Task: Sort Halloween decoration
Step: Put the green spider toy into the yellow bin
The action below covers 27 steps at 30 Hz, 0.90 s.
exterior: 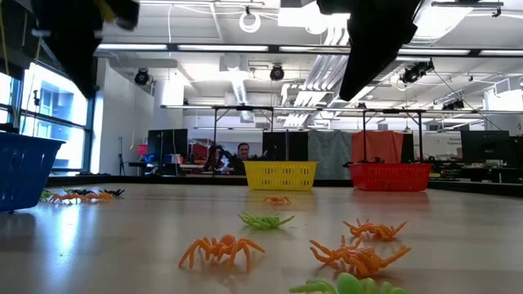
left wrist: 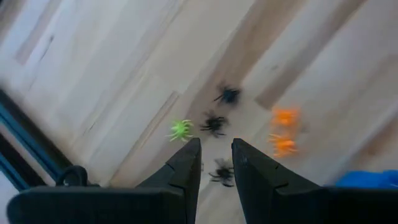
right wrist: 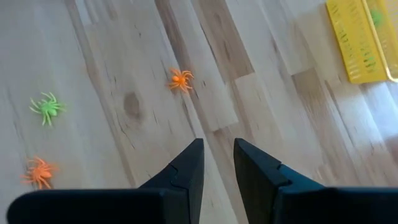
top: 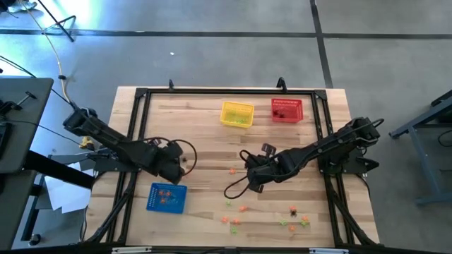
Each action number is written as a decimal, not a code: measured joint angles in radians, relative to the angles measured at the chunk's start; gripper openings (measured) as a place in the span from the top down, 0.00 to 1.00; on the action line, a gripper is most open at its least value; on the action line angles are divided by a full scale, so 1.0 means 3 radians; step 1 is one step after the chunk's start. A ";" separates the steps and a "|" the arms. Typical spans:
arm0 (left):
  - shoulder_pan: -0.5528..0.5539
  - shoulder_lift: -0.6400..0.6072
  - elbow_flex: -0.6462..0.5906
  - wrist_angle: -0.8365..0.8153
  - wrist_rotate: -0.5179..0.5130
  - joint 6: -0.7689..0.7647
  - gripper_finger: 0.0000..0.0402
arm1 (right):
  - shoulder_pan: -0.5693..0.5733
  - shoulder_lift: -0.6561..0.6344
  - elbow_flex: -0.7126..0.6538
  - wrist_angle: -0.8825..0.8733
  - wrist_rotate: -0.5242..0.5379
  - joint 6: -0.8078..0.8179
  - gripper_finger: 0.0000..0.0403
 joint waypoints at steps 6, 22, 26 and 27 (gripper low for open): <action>0.0107 -0.0016 -0.0443 0.0360 0.0150 0.0018 0.80 | 0.0003 0.0000 0.0000 0.0003 -0.0007 0.0027 0.79; 0.0507 -0.0015 -0.1174 0.1155 0.0415 0.0222 0.80 | 0.0012 0.0000 0.0000 0.0000 -0.0018 0.0076 0.79; 0.0611 -0.0015 -0.1176 0.1139 0.0503 0.0402 0.78 | 0.0012 0.0000 0.0000 -0.0001 -0.0018 0.0076 0.79; 0.0635 -0.0015 -0.1176 0.1136 0.0539 0.0447 0.77 | 0.0012 0.0000 0.0000 -0.0001 -0.0019 0.0076 0.79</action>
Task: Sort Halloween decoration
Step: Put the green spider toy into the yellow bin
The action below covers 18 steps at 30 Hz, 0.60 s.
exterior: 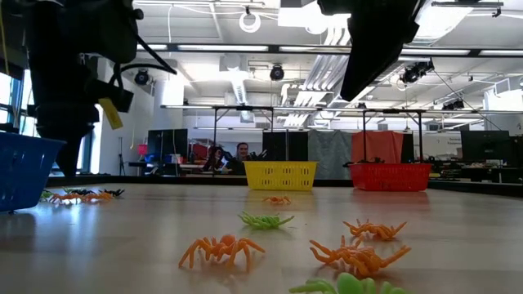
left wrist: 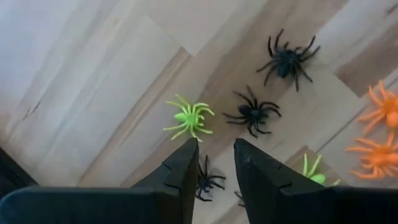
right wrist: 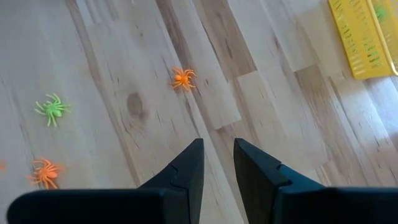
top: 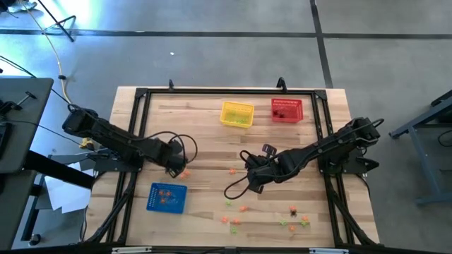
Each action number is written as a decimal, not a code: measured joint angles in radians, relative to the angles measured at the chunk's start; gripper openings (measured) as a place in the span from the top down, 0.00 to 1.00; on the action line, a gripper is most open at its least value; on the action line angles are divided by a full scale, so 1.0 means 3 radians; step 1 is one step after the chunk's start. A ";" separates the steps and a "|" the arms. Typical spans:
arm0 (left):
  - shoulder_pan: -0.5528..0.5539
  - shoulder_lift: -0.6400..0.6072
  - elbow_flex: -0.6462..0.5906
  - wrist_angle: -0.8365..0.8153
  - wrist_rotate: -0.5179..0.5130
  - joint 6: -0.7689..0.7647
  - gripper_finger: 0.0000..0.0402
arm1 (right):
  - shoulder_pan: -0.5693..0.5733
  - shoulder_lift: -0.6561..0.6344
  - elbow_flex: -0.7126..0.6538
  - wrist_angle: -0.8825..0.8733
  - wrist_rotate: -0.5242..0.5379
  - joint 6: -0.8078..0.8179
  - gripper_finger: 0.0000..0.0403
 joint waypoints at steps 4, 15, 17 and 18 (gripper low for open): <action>0.0081 0.0001 0.0000 0.0010 0.0095 0.0236 0.72 | 0.0000 0.0000 0.0000 0.0000 0.0000 0.0000 0.79; 0.0384 0.0003 0.0000 0.0003 -0.0031 0.0508 0.63 | 0.0004 0.0000 0.0000 -0.0006 0.0000 -0.0001 0.79; 0.0429 0.0003 0.0000 0.0003 -0.0031 0.0553 0.63 | 0.0006 0.0000 0.0000 -0.0019 -0.0001 -0.0001 0.79; 0.0452 0.0003 0.0000 0.0003 -0.0031 0.0563 0.63 | 0.0006 0.0000 0.0000 -0.0026 -0.0001 -0.0001 0.79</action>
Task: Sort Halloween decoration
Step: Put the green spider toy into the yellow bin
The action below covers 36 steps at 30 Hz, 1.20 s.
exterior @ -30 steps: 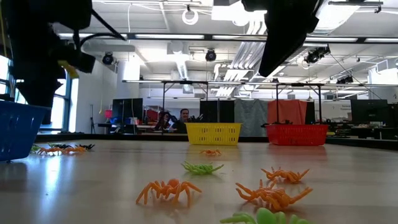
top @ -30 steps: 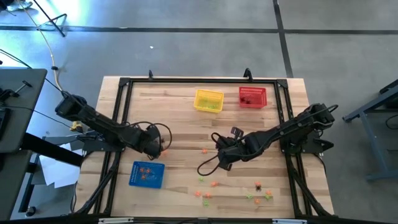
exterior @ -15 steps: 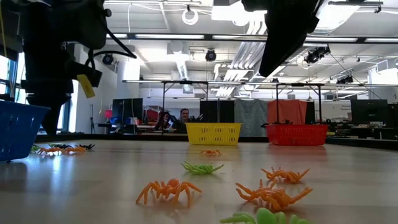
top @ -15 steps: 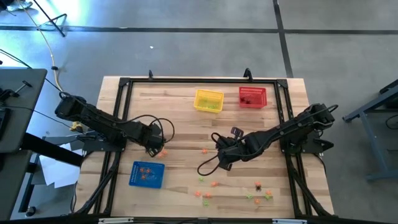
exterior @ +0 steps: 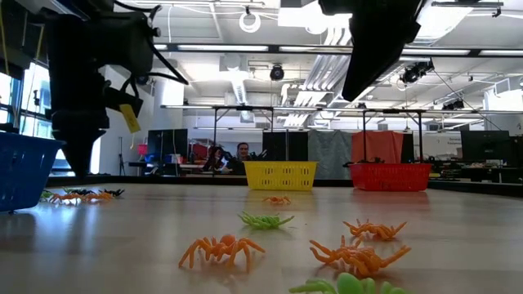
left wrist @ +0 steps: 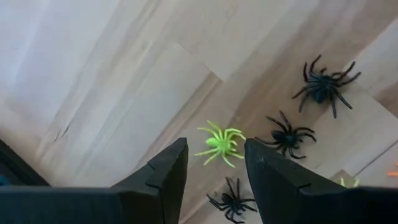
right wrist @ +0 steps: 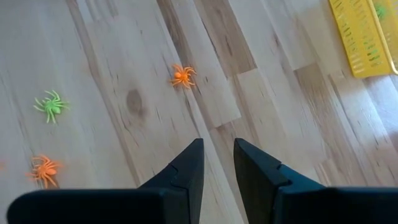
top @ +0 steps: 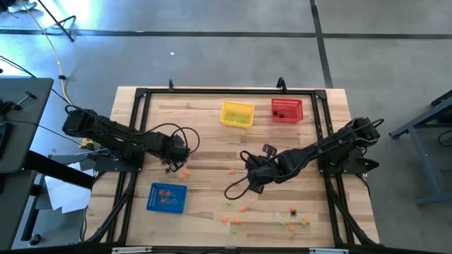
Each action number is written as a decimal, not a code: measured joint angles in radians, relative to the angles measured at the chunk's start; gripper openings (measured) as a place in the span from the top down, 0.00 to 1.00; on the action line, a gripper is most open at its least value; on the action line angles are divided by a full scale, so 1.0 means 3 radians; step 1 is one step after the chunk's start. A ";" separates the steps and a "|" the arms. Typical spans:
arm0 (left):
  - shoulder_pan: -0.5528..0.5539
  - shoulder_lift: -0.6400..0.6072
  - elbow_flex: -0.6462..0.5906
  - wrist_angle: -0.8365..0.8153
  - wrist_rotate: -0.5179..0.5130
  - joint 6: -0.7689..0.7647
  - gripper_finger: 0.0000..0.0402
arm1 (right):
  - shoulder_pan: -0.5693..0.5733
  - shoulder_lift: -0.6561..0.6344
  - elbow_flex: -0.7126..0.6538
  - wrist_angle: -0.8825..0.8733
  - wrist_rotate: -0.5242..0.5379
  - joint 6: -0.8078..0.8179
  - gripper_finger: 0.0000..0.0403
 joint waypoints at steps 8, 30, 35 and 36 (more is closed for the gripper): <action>0.0109 0.0004 0.0000 0.0000 0.0117 0.0005 0.63 | 0.0000 0.0000 0.0000 -0.0068 0.0000 -0.0001 0.79; 0.0239 -0.0011 -0.0470 0.0540 0.0253 -0.0005 0.64 | 0.0000 0.0000 0.0000 -0.0108 -0.0001 0.0010 0.79; 0.0239 -0.0005 -0.0472 0.0565 0.0300 -0.0093 0.77 | 0.0000 0.0000 0.0000 -0.0108 -0.0001 0.0008 0.79; 0.0239 -0.0005 -0.0472 0.0573 0.0310 -0.0107 0.82 | 0.0000 0.0000 0.0000 -0.0108 -0.0001 0.0003 0.79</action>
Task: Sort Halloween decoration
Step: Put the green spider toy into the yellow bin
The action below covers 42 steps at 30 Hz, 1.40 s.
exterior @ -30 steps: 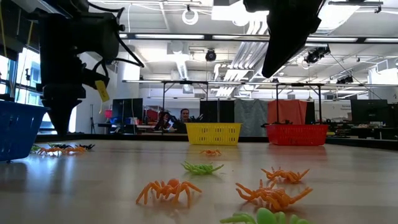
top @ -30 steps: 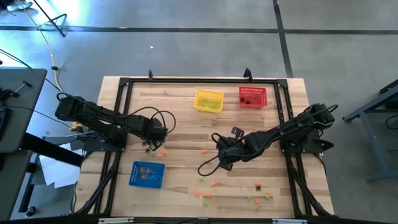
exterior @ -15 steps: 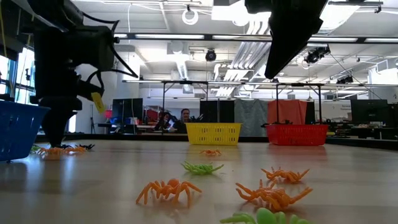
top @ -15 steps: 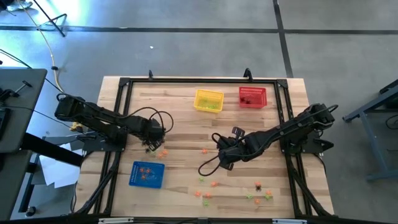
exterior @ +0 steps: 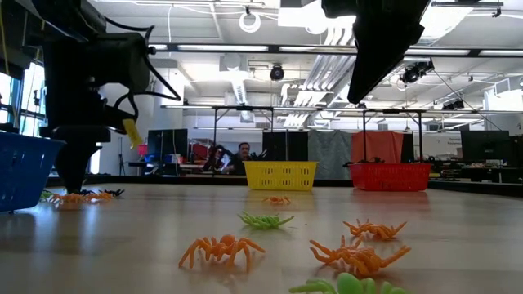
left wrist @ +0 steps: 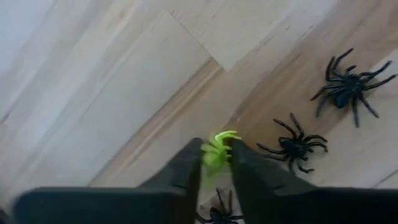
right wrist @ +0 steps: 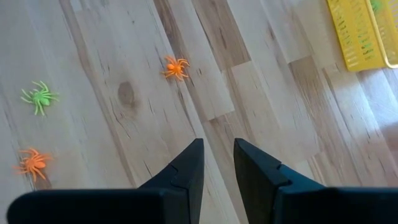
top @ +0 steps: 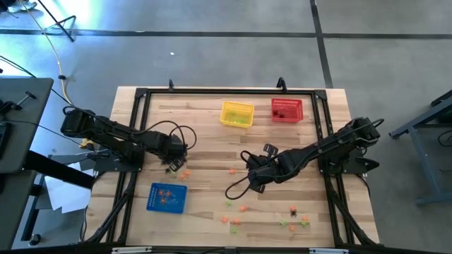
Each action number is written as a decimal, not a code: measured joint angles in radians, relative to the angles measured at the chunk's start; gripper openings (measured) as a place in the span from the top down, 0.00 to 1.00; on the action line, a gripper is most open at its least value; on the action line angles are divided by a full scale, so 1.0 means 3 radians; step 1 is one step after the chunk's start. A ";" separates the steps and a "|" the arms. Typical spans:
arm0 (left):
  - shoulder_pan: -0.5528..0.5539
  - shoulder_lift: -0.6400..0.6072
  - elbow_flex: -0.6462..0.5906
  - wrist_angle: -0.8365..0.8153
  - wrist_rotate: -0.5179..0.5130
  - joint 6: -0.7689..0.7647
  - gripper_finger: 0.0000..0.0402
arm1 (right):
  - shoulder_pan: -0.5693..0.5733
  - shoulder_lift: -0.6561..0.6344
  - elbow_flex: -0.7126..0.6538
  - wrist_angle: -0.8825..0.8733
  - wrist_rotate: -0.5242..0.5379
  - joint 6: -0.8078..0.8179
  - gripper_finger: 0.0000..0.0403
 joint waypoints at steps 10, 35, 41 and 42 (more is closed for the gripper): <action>0.0006 0.0024 0.0377 -0.0309 -0.0071 0.0134 0.99 | 0.0000 0.0000 0.0000 -0.0003 0.0000 -0.0003 0.79; 0.1810 0.0982 0.1758 0.2461 0.0694 0.1767 1.00 | 0.0000 0.0000 0.0000 -0.0167 -0.0095 -0.0003 0.79; 0.2040 0.1651 0.2162 0.2515 0.1311 0.1567 1.00 | -0.0007 0.0000 0.0000 -0.0253 -0.0116 -0.0003 0.79; 0.2023 0.1729 0.2227 0.2515 0.1362 0.1575 1.00 | -0.0009 0.0000 0.0000 -0.0258 -0.0116 -0.0003 0.79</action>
